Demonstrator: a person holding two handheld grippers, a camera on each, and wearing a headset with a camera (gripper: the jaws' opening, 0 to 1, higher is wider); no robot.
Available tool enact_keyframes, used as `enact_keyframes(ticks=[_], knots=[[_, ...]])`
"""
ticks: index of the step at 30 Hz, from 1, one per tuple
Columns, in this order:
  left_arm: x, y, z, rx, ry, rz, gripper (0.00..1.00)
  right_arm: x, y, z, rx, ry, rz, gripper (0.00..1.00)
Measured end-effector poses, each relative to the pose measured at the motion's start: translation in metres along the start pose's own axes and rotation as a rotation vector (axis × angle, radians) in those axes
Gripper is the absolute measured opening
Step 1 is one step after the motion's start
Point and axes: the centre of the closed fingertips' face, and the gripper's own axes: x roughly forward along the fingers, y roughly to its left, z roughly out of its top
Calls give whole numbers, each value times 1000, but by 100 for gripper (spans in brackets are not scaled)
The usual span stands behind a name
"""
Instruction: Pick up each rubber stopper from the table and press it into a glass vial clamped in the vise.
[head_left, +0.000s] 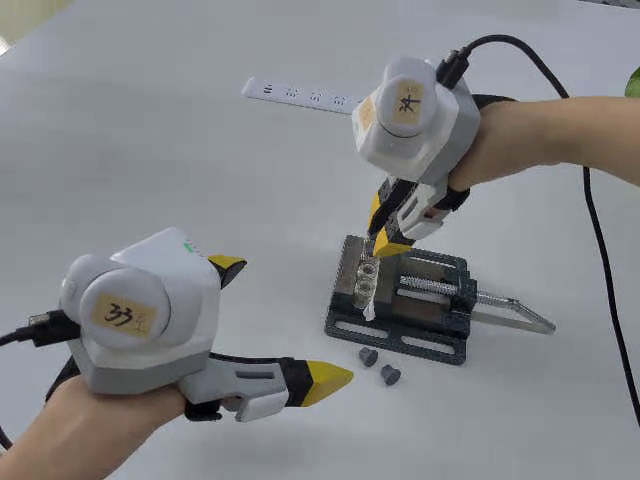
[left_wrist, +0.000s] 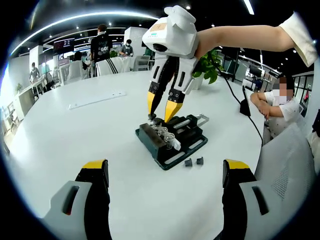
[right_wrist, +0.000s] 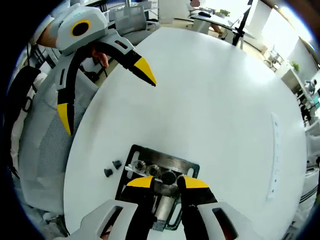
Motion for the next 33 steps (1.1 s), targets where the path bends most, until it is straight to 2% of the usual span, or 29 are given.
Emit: enact_keyframes(ticks=[2,4,12,18,22,27,33], knots=[[0,1,0,-2,0,1,94,-2,1,1,15,-28,-20,24],[-1,1,0,-3,-1,1,94,-3,7,3,23,-71,-21,34],[-3,5,2,1,-5,2,94,-2,26,-5,63,-156,-66,67],[-4,5,5,5,-10,2,94,-5,36,-13,122,-220,-108,79],[-4,3,7,11,-9,0,94,-8,42,-16,160,-253,-133,83],[-5,1,8,24,-9,-5,95,-8,55,-20,210,-281,-152,82],[-5,2,9,34,-13,-8,95,-8,74,-19,293,-353,-182,80]])
